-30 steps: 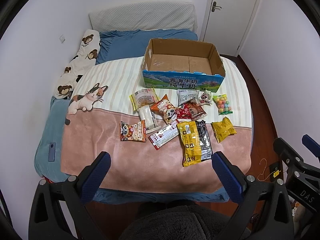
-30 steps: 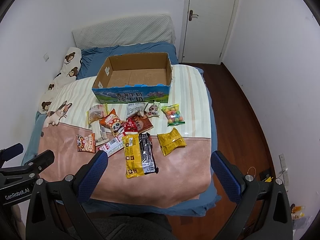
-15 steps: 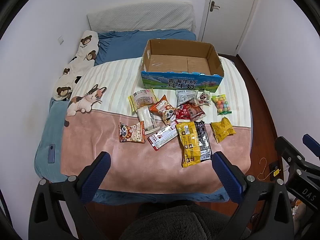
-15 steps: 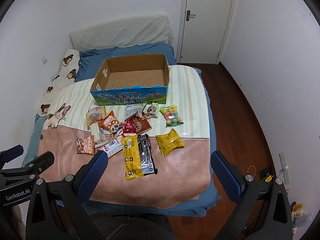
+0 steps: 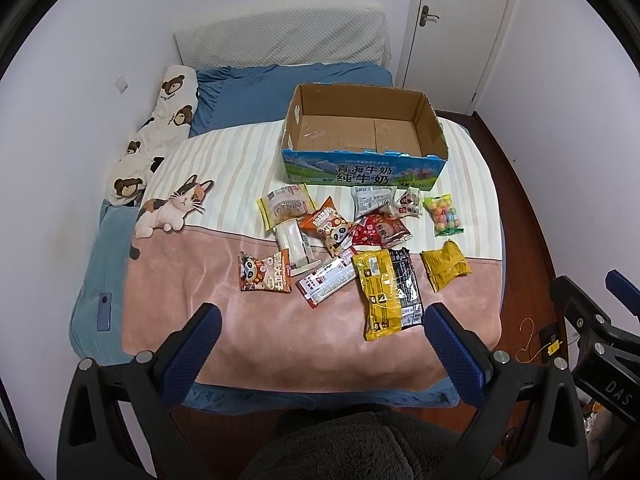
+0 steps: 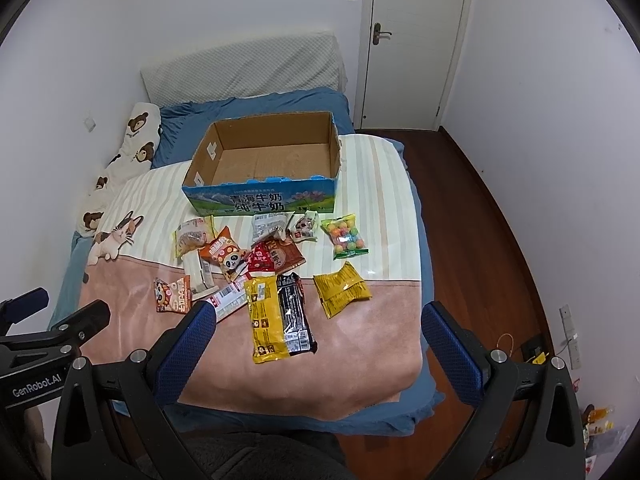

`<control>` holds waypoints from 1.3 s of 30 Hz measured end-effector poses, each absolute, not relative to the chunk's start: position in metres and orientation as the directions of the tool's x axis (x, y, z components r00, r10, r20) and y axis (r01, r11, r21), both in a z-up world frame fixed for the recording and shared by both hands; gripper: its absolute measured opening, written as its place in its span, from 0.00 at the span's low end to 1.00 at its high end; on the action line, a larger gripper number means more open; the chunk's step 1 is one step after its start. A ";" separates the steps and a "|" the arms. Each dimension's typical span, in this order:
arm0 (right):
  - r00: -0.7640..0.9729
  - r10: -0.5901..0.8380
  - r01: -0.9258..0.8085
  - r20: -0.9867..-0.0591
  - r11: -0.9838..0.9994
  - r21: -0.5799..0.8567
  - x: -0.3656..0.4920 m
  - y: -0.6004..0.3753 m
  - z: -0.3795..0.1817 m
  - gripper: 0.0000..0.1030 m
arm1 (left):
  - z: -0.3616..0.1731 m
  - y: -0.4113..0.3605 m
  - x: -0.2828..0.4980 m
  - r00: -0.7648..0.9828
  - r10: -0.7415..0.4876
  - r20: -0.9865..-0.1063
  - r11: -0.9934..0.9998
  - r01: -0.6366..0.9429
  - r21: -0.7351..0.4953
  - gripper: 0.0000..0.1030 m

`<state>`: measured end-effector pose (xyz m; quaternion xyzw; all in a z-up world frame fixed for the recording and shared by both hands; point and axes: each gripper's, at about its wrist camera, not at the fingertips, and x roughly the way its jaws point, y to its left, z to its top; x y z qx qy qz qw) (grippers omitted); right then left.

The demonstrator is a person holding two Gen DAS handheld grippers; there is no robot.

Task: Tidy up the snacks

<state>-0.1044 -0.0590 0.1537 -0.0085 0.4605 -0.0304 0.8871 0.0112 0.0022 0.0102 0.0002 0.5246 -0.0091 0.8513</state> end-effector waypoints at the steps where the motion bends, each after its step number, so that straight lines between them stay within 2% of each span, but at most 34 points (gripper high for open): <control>1: 0.574 -0.062 0.046 -0.816 0.998 -0.043 -0.104 -0.059 0.154 1.00 | 0.010 0.002 0.012 0.450 -0.016 -0.893 1.000 0.017 -0.009 1.00; 30: 0.574 -0.043 0.040 -0.818 0.999 -0.024 -0.103 -0.048 0.156 1.00 | 0.011 0.009 0.016 0.456 -0.014 -0.890 1.000 0.010 -0.010 1.00; 34: 0.547 -0.017 0.039 -0.837 0.999 0.005 -0.085 -0.049 0.131 1.00 | -0.006 0.023 0.028 0.477 0.028 -0.878 1.000 -0.016 0.024 1.00; 39: 0.427 -0.010 0.033 -0.904 0.999 0.004 -0.036 -0.044 0.042 1.00 | -0.061 0.032 0.054 0.479 0.183 -0.858 0.980 -0.024 0.195 1.00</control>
